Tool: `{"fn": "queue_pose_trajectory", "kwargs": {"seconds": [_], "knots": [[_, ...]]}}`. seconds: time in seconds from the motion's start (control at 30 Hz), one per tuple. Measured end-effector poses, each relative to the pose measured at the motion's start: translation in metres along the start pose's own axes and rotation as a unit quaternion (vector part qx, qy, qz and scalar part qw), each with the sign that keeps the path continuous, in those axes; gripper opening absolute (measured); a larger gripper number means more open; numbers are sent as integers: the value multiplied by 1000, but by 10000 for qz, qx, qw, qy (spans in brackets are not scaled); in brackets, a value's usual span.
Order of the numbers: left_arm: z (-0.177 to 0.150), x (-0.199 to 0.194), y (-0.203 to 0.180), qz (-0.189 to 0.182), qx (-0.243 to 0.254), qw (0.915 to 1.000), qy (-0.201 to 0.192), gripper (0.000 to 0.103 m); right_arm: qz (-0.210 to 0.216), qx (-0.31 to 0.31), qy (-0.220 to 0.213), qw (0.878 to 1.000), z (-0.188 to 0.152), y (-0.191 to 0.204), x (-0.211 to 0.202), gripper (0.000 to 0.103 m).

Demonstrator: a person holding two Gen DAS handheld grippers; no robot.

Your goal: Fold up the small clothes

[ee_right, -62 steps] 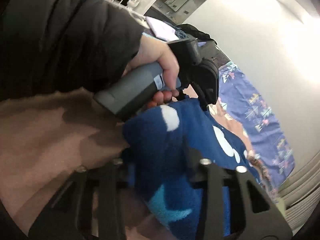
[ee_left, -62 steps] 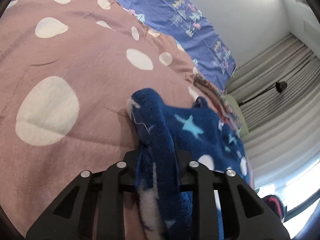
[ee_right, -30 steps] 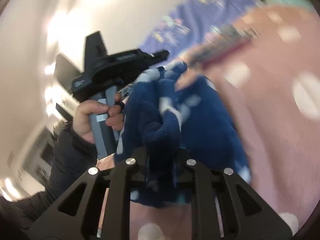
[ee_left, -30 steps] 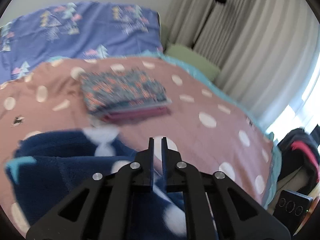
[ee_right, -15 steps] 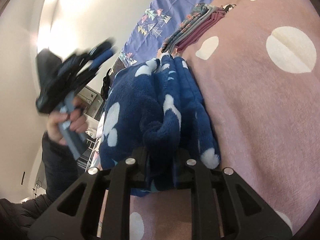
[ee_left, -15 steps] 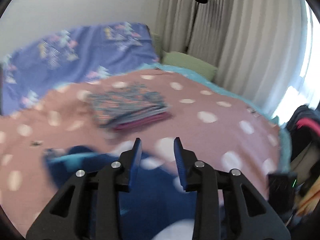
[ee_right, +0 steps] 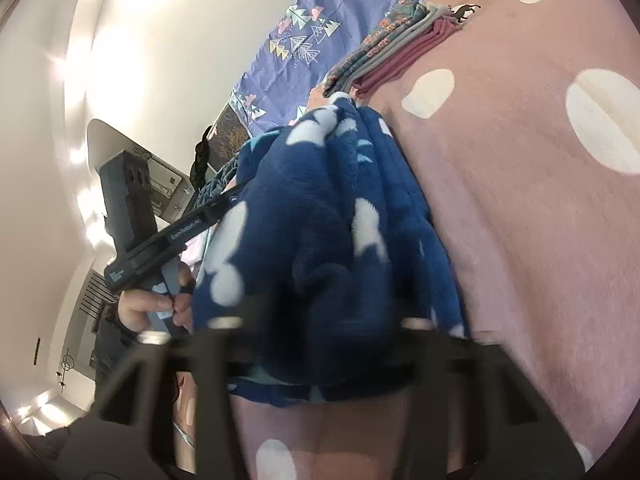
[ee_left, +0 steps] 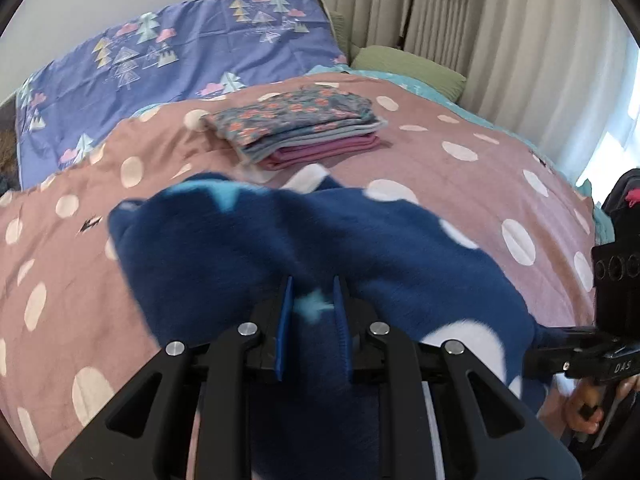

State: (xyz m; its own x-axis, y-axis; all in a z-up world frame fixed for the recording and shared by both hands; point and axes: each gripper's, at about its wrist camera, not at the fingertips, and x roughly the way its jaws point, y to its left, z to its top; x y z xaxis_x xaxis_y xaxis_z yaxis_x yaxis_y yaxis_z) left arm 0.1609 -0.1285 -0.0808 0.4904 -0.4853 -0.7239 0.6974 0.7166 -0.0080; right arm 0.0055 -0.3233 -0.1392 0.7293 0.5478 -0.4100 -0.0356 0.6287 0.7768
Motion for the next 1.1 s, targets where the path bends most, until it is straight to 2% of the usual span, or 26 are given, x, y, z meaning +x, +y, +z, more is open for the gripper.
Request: {"fn": "queue_pose_trajectory", "kwargs": {"seconds": [0.07, 0.13, 0.2, 0.27, 0.33, 0.4, 0.5, 0.57, 0.7, 0.73, 0.77, 0.8, 0.87, 1.03, 1.1], "knots": [[-1, 1, -16, 234, 332, 9992, -6, 19, 161, -34, -431, 9989, 6, 7, -25, 21], [-4, 2, -29, 549, 658, 9963, -26, 19, -191, -426, -620, 9970, 10, 17, -42, 20], [-7, 8, -32, 637, 733, 9953, -22, 19, -641, -691, -512, 9942, 8, 14, -41, 17], [-10, 13, -31, 493, 637, 9967, -116, 19, -1002, -554, -187, 9933, -2, -7, -30, 16], [-12, 17, -33, 312, 637, 9974, -153, 19, -885, -266, -97, 9957, -11, -24, -28, 16], [-11, 20, -36, 325, 744, 9966, -101, 19, -710, -112, -182, 9972, -11, -29, -34, 16], [-9, 24, -41, 353, 859, 9957, -15, 19, -740, -416, -719, 9938, 3, -13, -54, 16], [-9, 27, -47, 425, 935, 9947, -6, 18, -519, -631, -823, 9932, 13, 1, -55, 16], [-7, 35, -61, 701, 1160, 9908, 38, 18, -15, -995, -630, 9930, 25, 29, -31, 16], [-8, 34, -61, 750, 1191, 9900, 43, 18, -239, -1113, -433, 9926, 24, 32, -16, 16], [-8, 33, -60, 763, 1183, 9900, 36, 18, -641, -1132, -215, 9913, 23, 27, 2, 13], [-9, 32, -57, 766, 1156, 9903, 30, 18, -818, -1073, -143, 9908, 22, 19, 13, 10], [-11, 27, -50, 743, 1031, 9919, -67, 20, -590, -988, -264, 9930, 15, 1, 21, 9], [-8, -6, -27, 467, 463, 9965, -515, 21, -1045, -1454, -253, 9835, 1, 12, 15, 9], [-1, -21, -12, 935, 298, 9916, -841, 20, -1180, -1622, -302, 9792, -4, 14, 18, 9]]}}
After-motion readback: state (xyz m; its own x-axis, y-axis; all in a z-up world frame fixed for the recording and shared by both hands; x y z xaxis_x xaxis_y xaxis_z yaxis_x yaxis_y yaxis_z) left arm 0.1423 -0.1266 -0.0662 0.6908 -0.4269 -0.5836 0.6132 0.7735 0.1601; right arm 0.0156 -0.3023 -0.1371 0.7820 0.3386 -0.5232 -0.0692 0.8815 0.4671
